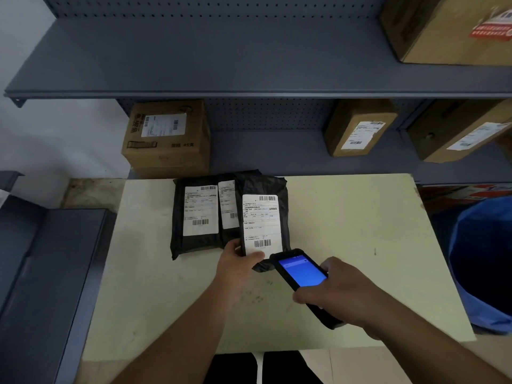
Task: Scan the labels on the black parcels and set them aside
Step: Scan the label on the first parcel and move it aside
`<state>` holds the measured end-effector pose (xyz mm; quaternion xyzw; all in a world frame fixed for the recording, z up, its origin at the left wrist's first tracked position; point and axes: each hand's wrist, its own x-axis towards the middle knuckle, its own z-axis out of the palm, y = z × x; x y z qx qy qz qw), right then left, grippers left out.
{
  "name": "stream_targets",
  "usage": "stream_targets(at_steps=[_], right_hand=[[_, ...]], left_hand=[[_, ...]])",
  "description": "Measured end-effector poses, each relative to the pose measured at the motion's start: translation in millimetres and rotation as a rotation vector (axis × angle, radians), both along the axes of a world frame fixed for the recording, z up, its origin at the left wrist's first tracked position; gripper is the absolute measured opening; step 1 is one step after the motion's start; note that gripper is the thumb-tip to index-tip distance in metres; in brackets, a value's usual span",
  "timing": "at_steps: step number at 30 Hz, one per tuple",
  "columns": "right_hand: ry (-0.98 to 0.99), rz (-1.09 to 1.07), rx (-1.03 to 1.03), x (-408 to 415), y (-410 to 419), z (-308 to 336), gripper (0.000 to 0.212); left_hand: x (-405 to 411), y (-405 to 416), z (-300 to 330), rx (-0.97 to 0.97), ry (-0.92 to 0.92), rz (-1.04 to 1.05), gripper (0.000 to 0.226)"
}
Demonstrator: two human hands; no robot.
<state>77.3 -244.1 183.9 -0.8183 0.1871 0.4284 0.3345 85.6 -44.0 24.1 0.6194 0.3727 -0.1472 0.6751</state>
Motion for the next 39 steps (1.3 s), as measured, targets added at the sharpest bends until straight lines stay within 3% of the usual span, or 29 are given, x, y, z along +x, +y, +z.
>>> stream_targets(at_steps=[13, 23, 25, 28, 39], right_hand=[[0.018, -0.171, 0.008, 18.5, -76.7, -11.2, 0.059], [0.033, -0.256, -0.007, 24.9, -133.7, -25.6, 0.051], [0.044, -0.269, -0.006, 26.5, -141.9, -28.4, 0.050], [0.055, -0.277, -0.016, 29.4, -151.4, -32.5, 0.050], [0.092, -0.330, -0.048, 36.1, -178.3, -47.4, 0.048]], left_hand=[[46.4, -90.3, -20.1, -0.009, 0.100, -0.110, 0.037], [83.6, -155.5, -38.2, -0.030, 0.167, -0.195, 0.028], [90.1, -165.9, -40.7, -0.019, 0.170, -0.239, 0.029], [100.0, -181.1, -49.7, 0.005, 0.178, -0.312, 0.052], [129.7, -227.8, -58.3, 0.096, 0.156, -0.355, 0.048]])
